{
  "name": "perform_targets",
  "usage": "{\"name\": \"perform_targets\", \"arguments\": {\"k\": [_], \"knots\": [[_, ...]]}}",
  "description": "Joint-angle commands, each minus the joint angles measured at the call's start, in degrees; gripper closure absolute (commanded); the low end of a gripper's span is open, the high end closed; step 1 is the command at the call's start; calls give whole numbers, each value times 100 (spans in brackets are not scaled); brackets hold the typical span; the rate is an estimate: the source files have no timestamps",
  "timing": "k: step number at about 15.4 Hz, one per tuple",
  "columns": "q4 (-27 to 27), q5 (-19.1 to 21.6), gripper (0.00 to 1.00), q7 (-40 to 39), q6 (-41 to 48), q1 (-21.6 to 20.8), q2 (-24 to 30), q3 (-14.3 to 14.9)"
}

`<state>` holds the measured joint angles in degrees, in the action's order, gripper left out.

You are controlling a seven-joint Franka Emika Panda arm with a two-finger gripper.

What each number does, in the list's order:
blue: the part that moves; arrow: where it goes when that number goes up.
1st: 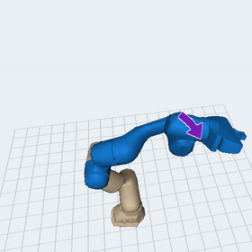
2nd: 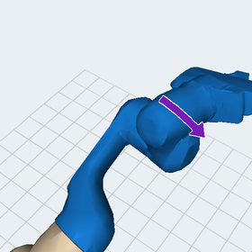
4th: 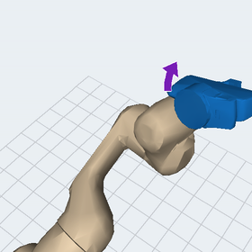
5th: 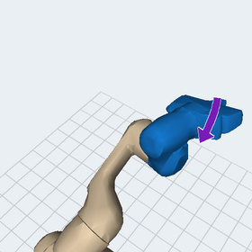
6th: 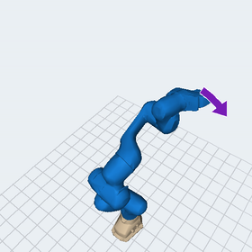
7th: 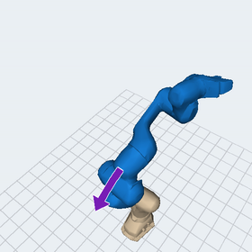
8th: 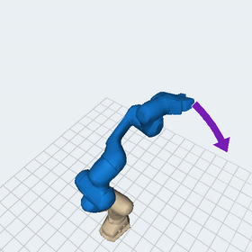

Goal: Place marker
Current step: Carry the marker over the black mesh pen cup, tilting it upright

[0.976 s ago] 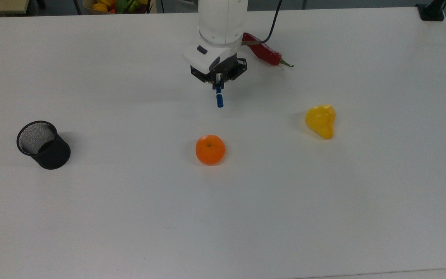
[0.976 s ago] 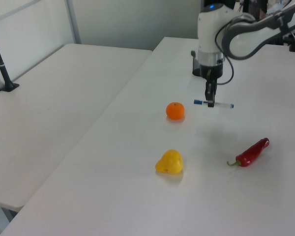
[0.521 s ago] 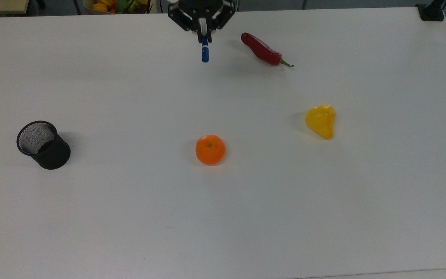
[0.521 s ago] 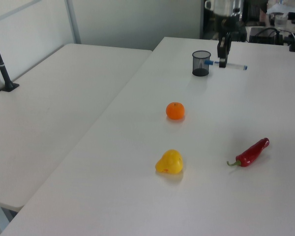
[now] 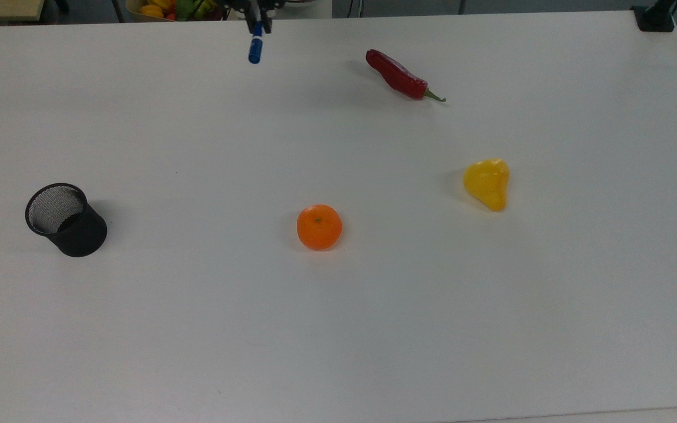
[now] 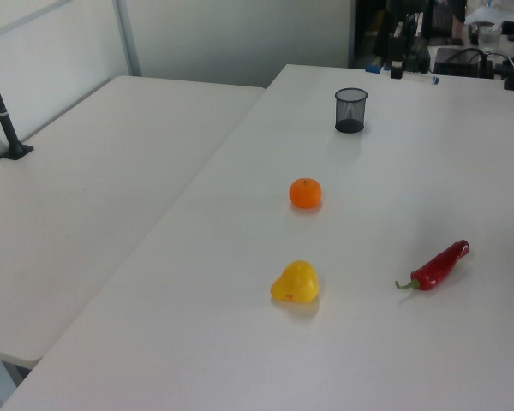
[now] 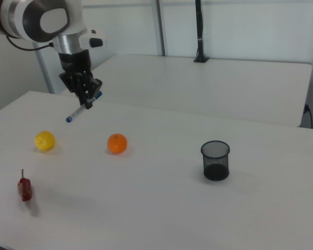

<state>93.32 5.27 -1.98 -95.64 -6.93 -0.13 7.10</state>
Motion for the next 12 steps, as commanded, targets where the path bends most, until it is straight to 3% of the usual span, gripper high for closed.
{"name": "perform_targets", "arguments": {"k": [1,5,12], "knots": [[-86,141,100,-452,-716,130,-30,388],[-7,133,100,-461,-1894,332,-258,643],[195,124,100,-409,-4538,991,-1190,652]]}}
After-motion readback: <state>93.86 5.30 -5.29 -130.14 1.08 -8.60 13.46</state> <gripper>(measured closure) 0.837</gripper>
